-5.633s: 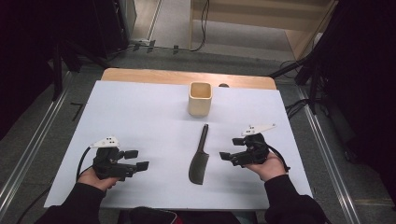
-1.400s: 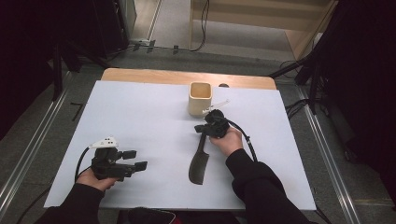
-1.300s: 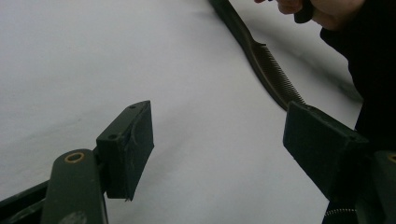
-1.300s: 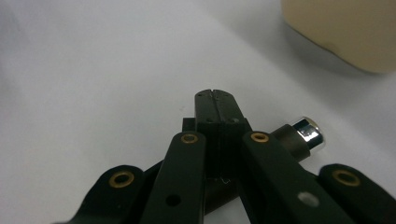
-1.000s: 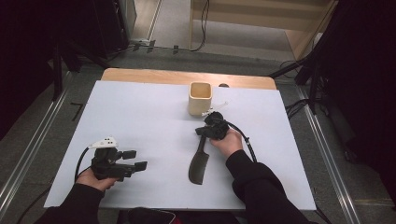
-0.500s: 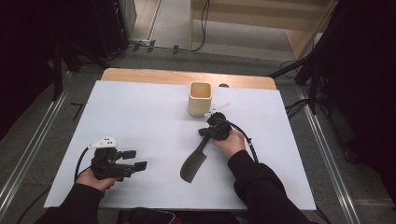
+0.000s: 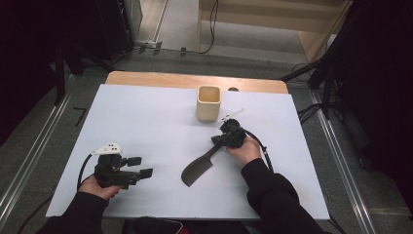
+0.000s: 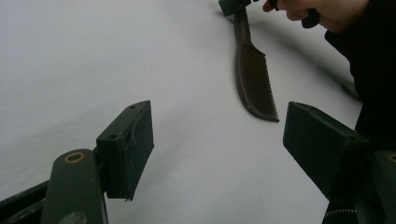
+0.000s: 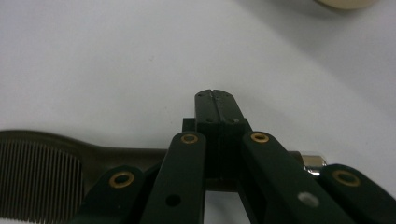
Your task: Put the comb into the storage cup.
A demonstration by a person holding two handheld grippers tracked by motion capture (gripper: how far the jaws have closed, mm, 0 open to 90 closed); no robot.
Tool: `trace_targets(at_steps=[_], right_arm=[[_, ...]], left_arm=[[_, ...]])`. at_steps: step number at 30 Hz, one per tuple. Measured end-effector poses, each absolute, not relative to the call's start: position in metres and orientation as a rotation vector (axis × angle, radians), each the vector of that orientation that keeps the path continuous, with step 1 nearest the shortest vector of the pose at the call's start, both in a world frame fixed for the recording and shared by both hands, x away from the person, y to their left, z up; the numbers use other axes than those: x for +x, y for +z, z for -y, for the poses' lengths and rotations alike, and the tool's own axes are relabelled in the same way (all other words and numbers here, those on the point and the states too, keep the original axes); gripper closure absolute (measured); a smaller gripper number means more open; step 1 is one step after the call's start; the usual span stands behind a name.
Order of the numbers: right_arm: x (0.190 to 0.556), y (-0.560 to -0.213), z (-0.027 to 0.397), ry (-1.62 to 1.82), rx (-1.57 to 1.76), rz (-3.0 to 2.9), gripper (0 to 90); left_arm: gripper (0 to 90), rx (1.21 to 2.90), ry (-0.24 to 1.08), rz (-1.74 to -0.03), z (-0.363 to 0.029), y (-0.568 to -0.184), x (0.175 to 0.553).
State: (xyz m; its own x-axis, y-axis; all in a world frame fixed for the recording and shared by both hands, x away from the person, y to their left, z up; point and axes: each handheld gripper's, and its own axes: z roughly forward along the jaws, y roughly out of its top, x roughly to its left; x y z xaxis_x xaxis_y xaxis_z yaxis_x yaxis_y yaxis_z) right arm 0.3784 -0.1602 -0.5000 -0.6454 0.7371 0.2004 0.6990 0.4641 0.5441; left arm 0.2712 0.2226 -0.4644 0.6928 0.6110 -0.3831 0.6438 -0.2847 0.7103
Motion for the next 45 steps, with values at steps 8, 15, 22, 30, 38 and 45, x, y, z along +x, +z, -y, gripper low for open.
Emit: trace_targets(at_steps=[8, 15, 22, 30, 38, 45], right_arm=[[0.373, -0.501, 0.164, 0.937, 1.293, -2.637, 87.8], [0.368, -0.500, 0.171, 0.923, 1.308, -2.655, 87.8], [0.363, -0.499, 0.178, 0.900, 1.310, -2.670, 87.8], [0.354, -0.498, 0.187, 0.887, 1.328, -2.676, 87.8], [0.345, -0.498, 0.194, 0.863, 1.314, -2.697, 87.8], [0.337, -0.498, 0.203, 0.859, 1.328, -2.696, 87.8]], left_arm=[[25.2, 1.979, -0.043, -0.967, -0.223, -0.465, 0.271], [25.2, 1.979, -0.040, -0.973, -0.224, -0.465, 0.271], [25.2, 1.978, -0.040, -0.974, -0.224, -0.465, 0.272], [25.2, 1.979, -0.040, -0.972, -0.223, -0.465, 0.272], [25.2, 1.979, -0.042, -0.971, -0.223, -0.465, 0.272], [25.2, 1.979, -0.042, -0.969, -0.223, -0.465, 0.272]])
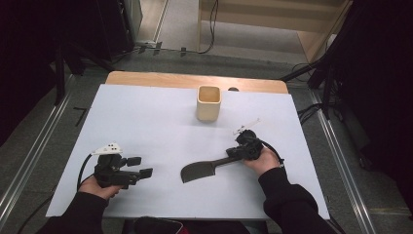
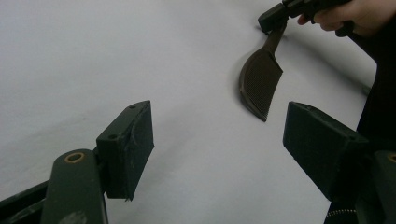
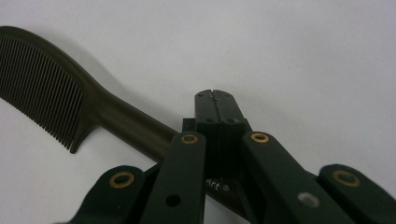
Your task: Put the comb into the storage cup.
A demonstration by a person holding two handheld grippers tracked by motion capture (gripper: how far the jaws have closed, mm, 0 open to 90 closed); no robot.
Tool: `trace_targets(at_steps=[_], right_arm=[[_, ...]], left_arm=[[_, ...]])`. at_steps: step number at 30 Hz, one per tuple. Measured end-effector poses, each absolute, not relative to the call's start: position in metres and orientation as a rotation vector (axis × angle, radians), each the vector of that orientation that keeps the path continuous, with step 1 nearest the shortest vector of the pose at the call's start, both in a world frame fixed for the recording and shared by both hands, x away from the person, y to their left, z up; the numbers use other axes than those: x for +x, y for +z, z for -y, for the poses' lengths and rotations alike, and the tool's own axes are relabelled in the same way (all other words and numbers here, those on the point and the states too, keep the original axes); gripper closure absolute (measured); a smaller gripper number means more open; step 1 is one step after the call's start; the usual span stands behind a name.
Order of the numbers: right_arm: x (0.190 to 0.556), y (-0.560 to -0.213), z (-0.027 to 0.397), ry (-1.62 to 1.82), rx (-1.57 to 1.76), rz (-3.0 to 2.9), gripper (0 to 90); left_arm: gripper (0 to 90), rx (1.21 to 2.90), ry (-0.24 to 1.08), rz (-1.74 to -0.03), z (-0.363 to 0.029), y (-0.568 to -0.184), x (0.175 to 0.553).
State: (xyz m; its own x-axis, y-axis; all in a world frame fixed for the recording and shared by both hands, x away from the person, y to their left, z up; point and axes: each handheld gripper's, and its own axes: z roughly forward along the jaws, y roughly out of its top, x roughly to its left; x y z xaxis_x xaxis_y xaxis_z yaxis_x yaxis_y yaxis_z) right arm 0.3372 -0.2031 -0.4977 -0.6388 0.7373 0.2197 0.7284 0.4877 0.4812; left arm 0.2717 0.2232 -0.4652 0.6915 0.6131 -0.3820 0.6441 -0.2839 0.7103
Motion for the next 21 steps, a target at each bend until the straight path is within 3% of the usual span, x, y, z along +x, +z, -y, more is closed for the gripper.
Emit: trace_targets(at_steps=[21], right_arm=[[0.304, -0.497, 0.209, 0.851, 1.303, -2.740, 87.8]], left_arm=[[25.2, 1.983, -0.049, -0.956, -0.220, -0.465, 0.274]])
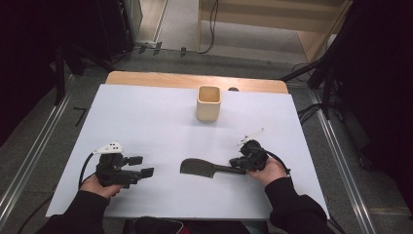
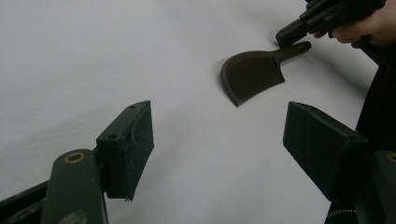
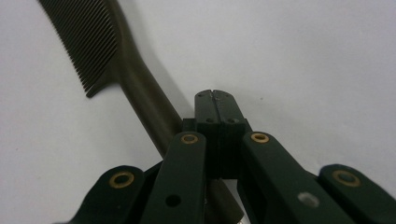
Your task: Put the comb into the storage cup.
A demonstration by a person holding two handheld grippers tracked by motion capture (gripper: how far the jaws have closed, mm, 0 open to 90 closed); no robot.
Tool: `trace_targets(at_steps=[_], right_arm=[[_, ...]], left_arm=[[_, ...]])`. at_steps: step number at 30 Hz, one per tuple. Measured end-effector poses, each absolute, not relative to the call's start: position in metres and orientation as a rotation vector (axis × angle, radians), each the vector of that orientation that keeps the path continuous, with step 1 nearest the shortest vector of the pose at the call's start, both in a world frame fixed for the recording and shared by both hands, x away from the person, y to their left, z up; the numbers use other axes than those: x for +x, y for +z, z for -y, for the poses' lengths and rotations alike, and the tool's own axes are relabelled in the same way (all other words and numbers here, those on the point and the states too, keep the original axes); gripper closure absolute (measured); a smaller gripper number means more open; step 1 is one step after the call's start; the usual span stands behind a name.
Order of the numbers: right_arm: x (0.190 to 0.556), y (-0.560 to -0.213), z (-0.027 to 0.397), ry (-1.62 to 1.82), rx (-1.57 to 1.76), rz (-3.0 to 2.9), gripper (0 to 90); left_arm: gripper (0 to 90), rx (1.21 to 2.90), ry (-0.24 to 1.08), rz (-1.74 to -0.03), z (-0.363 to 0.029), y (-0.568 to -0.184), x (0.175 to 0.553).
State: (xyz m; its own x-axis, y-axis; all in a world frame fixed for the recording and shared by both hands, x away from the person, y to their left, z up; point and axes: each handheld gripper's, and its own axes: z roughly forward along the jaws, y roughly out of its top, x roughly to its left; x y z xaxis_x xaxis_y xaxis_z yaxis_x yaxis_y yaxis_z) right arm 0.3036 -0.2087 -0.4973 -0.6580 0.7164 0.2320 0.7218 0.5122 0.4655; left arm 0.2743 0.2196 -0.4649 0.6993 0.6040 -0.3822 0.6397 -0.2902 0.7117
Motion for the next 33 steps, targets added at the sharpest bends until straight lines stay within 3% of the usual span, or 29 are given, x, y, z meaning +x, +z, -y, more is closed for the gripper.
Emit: trace_targets(at_steps=[30, 33], right_arm=[[0.291, -0.497, 0.203, -0.838, -1.255, 2.728, 87.6], [0.291, -0.495, 0.205, -0.848, -1.266, 2.736, 83.9]], left_arm=[[25.2, 1.985, -0.055, -0.948, -0.217, -0.465, 0.276], [25.2, 1.988, -0.055, -0.947, -0.217, -0.464, 0.276]])
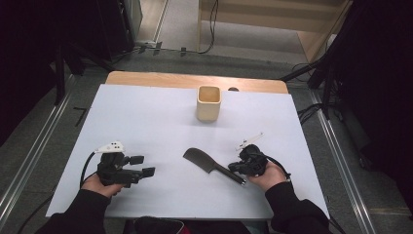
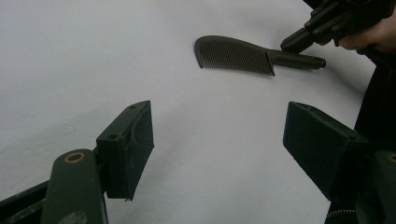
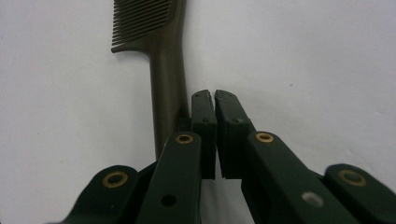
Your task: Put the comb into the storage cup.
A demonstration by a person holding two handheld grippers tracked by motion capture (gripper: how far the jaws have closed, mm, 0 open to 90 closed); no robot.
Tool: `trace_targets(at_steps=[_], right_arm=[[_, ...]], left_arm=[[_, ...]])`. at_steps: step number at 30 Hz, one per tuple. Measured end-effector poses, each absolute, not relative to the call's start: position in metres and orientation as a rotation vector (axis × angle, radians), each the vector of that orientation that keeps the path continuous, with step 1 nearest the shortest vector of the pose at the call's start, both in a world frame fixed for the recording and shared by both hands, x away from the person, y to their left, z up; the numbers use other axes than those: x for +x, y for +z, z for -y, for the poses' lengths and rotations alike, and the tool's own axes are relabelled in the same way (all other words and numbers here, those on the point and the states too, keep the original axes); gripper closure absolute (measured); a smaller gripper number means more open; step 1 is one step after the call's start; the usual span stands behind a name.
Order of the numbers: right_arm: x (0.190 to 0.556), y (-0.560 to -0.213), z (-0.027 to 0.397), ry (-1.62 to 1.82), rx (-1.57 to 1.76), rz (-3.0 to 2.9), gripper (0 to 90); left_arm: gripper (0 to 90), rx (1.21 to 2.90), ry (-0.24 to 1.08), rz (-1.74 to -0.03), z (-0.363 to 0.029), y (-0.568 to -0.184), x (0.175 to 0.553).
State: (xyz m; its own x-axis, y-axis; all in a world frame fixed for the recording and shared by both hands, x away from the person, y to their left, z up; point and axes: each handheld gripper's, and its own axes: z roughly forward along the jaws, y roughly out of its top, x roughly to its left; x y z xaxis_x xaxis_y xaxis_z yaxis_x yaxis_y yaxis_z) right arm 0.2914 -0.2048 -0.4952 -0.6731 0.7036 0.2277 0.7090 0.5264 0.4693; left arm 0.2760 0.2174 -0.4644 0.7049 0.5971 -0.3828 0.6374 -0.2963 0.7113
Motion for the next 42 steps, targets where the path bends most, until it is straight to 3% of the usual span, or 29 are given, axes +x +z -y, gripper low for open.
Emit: trace_targets(at_steps=[3, 9, 14, 29, 42], right_arm=[[0.293, -0.492, 0.209, -0.883, -1.288, 2.733, 79.8], [0.295, -0.484, 0.218, -0.970, -1.335, 2.721, 58.4], [0.290, -0.476, 0.225, -1.058, -1.311, 2.692, 46.2], [0.270, -0.466, 0.250, -1.300, -1.275, 2.556, 28.6], [0.253, -0.470, 0.261, -1.278, -1.323, 2.567, 27.8]], left_arm=[[25.2, 1.985, -0.056, -0.946, -0.217, -0.465, 0.276], [25.2, 1.986, -0.057, -0.943, -0.217, -0.464, 0.276], [25.2, 1.987, -0.058, -0.939, -0.218, -0.464, 0.276], [25.1, 1.989, -0.075, -0.922, -0.217, -0.463, 0.274], [25.1, 1.993, -0.087, -0.894, -0.219, -0.461, 0.273]])
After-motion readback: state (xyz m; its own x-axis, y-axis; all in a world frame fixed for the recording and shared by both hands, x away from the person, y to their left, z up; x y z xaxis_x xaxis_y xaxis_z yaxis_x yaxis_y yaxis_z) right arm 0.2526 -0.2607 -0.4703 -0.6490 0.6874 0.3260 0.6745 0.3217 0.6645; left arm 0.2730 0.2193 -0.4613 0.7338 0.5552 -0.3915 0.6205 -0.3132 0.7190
